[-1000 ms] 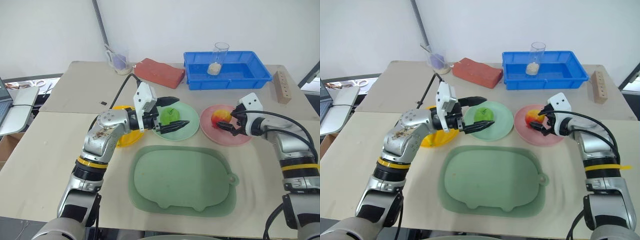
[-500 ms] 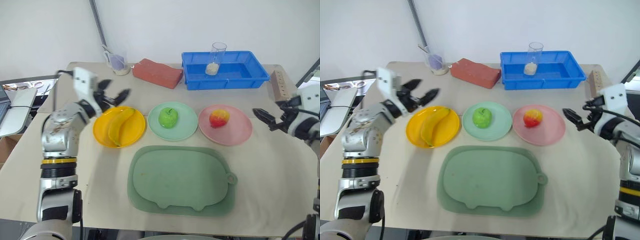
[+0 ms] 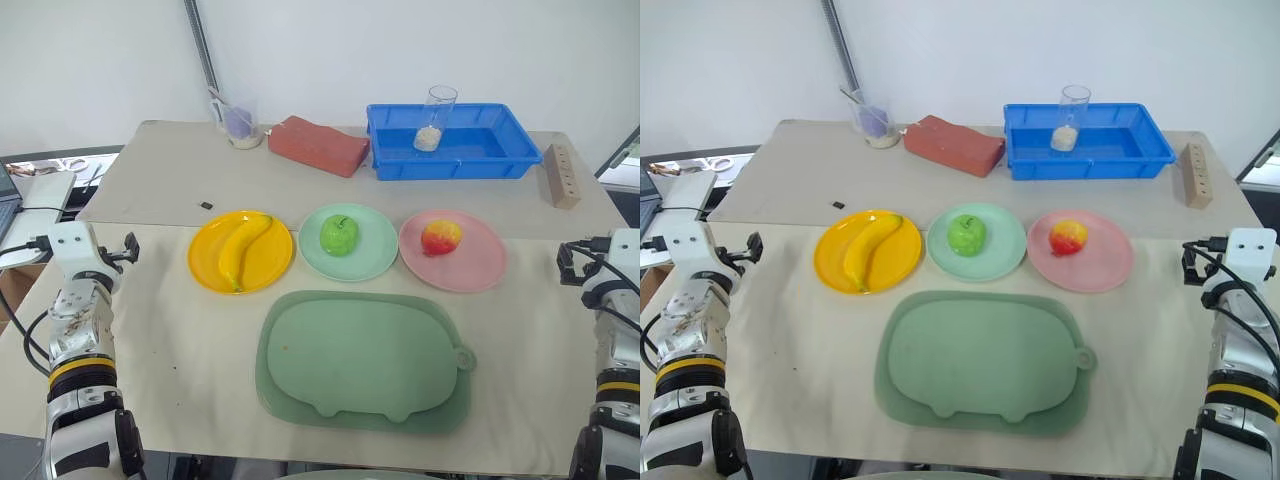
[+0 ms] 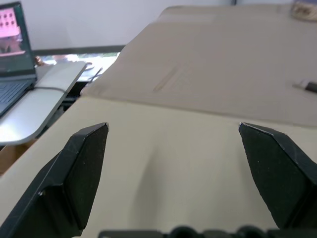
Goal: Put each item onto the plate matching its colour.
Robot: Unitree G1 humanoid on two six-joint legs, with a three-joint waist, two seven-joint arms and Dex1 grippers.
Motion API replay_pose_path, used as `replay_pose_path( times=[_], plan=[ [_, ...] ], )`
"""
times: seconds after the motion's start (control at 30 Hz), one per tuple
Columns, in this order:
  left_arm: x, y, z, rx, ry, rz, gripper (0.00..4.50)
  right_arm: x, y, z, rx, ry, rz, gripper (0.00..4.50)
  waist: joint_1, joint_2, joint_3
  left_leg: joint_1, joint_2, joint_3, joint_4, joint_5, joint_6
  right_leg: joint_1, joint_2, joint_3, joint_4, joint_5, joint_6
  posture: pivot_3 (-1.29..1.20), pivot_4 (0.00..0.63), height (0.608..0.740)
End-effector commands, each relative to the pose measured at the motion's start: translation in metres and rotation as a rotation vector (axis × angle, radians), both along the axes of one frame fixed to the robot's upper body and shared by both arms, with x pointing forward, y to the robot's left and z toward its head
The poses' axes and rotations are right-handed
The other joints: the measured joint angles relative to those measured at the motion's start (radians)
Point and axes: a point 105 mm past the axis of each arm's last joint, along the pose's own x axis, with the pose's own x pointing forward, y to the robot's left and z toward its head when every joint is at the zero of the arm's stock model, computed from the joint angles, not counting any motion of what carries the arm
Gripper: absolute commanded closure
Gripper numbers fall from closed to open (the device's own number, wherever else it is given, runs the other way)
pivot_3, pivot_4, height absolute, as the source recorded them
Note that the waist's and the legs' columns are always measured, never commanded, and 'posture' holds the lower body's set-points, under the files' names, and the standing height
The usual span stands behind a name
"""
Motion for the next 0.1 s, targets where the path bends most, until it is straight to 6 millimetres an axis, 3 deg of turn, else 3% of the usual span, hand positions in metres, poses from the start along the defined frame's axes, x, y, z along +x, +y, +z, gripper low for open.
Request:
replay_pose_path(
  times=[0.03,0.1],
  plan=[
    [-0.0037,0.0111,0.0125,0.037,-0.044,0.043,0.0,0.0001,-0.0107,0.0147,-0.017,-0.079,-0.052,0.04,-0.002,0.0,0.0,0.0,0.0,0.0,0.0,0.0,0.0,0.0,0.0,0.0,0.0,0.0,0.0,0.0,0.15,0.74],
    [-0.004,0.0114,0.0108,0.035,-0.038,0.043,0.0,0.0016,-0.0105,0.0123,-0.016,-0.082,-0.055,0.04,-0.003,0.0,0.0,0.0,0.0,0.0,-0.001,0.001,-0.001,0.0,0.0,0.0,0.0,0.0,0.0,0.0,0.15,0.74]
  ],
)
